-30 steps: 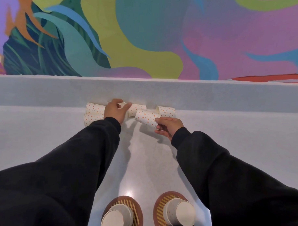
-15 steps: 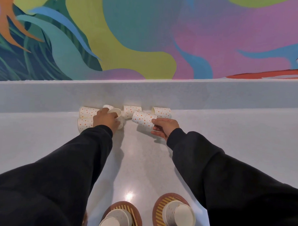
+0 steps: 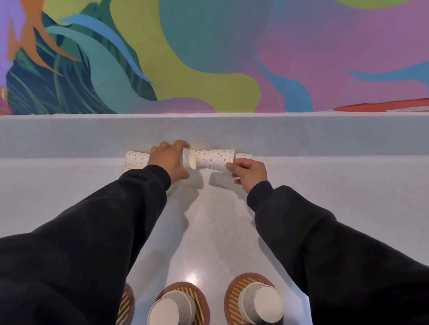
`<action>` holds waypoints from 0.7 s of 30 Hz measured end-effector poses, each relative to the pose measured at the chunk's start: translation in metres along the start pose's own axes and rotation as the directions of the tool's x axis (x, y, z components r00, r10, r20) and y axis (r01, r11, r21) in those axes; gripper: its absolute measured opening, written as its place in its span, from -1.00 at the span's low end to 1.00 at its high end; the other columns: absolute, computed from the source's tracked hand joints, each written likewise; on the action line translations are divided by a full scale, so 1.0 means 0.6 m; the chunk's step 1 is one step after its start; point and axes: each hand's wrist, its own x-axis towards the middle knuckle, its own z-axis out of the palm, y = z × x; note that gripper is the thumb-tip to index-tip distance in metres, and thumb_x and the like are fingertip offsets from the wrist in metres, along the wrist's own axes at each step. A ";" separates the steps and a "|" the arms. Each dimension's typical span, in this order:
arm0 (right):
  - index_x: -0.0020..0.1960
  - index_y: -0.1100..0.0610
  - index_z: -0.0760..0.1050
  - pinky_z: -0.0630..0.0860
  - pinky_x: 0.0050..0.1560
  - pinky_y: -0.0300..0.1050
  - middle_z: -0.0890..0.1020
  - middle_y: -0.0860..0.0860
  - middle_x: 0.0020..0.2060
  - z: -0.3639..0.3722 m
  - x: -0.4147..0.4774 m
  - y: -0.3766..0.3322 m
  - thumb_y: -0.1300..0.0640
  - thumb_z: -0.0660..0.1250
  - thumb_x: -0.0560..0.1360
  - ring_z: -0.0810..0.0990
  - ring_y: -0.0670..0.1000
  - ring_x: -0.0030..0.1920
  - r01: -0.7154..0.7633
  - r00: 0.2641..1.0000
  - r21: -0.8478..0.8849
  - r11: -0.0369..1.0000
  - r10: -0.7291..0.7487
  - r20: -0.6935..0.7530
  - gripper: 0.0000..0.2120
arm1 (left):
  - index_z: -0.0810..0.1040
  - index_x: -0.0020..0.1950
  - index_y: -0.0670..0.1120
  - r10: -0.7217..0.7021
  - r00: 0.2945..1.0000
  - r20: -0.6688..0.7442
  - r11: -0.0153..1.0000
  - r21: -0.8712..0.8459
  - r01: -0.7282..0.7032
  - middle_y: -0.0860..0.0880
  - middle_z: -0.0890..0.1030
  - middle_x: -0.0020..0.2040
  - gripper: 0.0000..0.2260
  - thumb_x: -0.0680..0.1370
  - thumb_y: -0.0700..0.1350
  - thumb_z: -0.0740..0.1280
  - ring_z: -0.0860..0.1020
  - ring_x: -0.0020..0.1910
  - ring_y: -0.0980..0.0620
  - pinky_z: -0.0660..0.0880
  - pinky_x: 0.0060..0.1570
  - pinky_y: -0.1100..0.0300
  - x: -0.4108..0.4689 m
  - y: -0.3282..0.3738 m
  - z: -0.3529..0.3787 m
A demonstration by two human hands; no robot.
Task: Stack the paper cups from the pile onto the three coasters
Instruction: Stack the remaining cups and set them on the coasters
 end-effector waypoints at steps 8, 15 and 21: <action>-0.02 0.13 0.75 0.51 -0.18 -0.25 0.71 -0.09 -0.23 0.011 -0.008 -0.002 0.21 0.55 0.49 0.59 -0.20 -0.27 0.156 0.982 -0.106 0.982 -0.143 0.121 -0.93 | 0.46 0.41 0.12 0.209 0.976 0.063 0.958 -0.215 -0.191 0.02 0.55 0.12 -0.31 0.31 -0.15 0.56 0.53 0.05 -0.02 0.53 0.08 0.03 -0.004 0.027 0.005; -0.04 0.11 0.76 0.58 -0.17 -0.14 0.72 -0.05 -0.24 0.016 -0.016 0.010 0.23 0.54 0.50 0.60 -0.04 -0.23 0.117 0.968 -0.068 0.991 -0.099 0.229 -0.93 | 0.47 0.40 0.06 0.257 0.964 0.075 0.933 -0.279 -0.227 0.03 0.61 0.13 -0.31 0.29 -0.10 0.59 0.57 0.05 -0.04 0.56 0.06 0.06 -0.013 0.056 0.012; -0.03 0.18 0.76 0.62 -0.13 -0.13 0.74 0.04 -0.19 0.015 -0.015 0.011 0.26 0.56 0.47 0.61 -0.04 -0.23 0.096 0.964 -0.102 0.990 -0.067 0.257 -0.92 | 0.47 0.33 0.00 0.217 0.973 0.083 0.930 -0.320 -0.181 0.06 0.60 0.10 -0.33 0.29 -0.06 0.65 0.57 0.01 -0.01 0.51 -0.02 0.16 -0.019 0.060 0.018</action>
